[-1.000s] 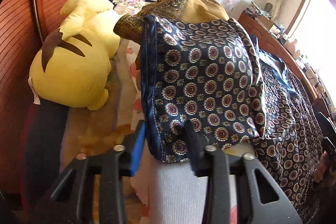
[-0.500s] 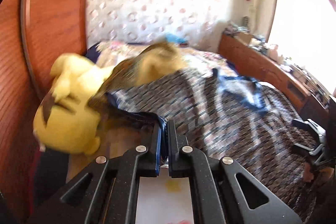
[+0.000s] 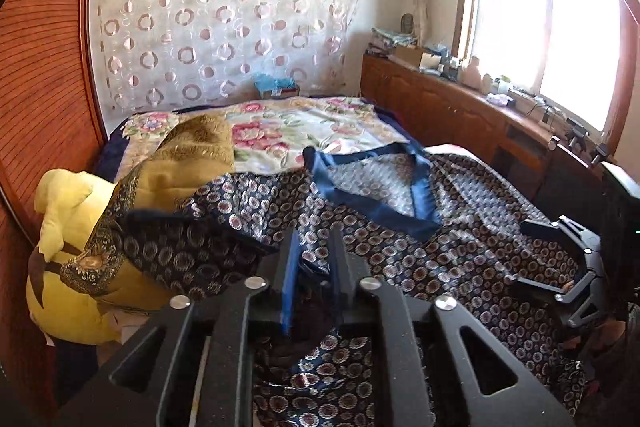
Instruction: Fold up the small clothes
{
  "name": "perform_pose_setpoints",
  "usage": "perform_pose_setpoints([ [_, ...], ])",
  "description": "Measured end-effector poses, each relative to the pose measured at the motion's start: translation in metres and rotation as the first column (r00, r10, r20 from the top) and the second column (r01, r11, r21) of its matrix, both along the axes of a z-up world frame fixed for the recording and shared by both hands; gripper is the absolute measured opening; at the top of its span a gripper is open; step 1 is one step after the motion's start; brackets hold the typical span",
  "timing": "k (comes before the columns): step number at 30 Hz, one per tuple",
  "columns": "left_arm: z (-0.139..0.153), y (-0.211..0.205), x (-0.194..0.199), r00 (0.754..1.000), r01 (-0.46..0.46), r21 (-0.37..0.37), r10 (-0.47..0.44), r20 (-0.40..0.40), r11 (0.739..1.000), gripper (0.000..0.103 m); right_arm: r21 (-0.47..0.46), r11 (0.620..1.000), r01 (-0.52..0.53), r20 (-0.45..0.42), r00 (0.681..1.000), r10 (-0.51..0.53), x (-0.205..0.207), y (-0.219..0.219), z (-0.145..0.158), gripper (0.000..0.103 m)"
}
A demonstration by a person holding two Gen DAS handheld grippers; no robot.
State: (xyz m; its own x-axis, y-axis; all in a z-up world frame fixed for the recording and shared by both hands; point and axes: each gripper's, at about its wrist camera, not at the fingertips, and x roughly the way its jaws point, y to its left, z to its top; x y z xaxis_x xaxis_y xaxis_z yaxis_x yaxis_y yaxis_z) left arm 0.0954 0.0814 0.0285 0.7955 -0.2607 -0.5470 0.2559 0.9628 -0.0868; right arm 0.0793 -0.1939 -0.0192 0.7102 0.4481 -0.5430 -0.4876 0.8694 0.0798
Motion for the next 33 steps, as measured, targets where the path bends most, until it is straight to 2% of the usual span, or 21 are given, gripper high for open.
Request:
perform_pose_setpoints([
  [2,0.01,0.003,-0.006,0.999,-0.008,-0.003,0.008,0.033,1.0,0.026,-0.001,1.0,0.006,0.0,1.0,-0.006,-0.001,0.0,0.0,0.103],
  [4,0.021,0.007,-0.011,0.997,-0.025,-0.004,0.025,0.078,1.0,0.038,0.001,1.0,0.01,0.0,1.0,-0.01,0.001,0.003,0.003,0.103],
  [9,0.036,0.026,-0.007,0.984,-0.095,0.028,0.09,0.151,0.995,0.038,0.002,1.0,-0.006,0.027,1.0,0.006,0.006,0.012,0.014,0.103],
  [12,0.035,0.036,0.0,0.976,-0.142,0.053,0.131,0.175,0.988,0.039,-0.007,0.999,-0.04,0.059,0.997,0.04,0.01,0.027,0.021,0.102],
  [16,0.026,0.052,0.015,0.975,-0.17,0.065,0.158,0.158,0.983,0.039,-0.008,0.994,-0.109,0.058,0.992,0.109,0.029,0.051,0.023,0.102],
  [21,0.01,0.071,0.036,0.971,-0.201,0.077,0.188,0.149,0.977,0.039,-0.046,0.981,-0.187,0.04,0.981,0.189,0.073,0.085,0.018,0.1],
  [23,0.006,0.077,0.046,0.972,-0.2,0.059,0.191,0.136,0.978,0.039,-0.059,0.973,-0.222,0.016,0.975,0.223,0.092,0.098,0.013,0.096],
  [25,0.004,0.083,0.06,0.971,-0.21,0.049,0.202,0.124,0.977,0.039,-0.068,0.964,-0.258,-0.018,0.966,0.258,0.108,0.113,0.006,0.087],
  [32,-0.004,0.094,0.098,0.975,-0.205,0.104,0.194,0.113,0.973,0.039,-0.047,0.927,-0.373,-0.142,0.921,0.364,0.148,0.147,-0.025,0.074],
  [33,-0.005,0.096,0.103,0.975,-0.207,0.108,0.196,0.109,0.972,0.039,-0.037,0.923,-0.383,-0.15,0.915,0.374,0.153,0.15,-0.026,0.069],
])
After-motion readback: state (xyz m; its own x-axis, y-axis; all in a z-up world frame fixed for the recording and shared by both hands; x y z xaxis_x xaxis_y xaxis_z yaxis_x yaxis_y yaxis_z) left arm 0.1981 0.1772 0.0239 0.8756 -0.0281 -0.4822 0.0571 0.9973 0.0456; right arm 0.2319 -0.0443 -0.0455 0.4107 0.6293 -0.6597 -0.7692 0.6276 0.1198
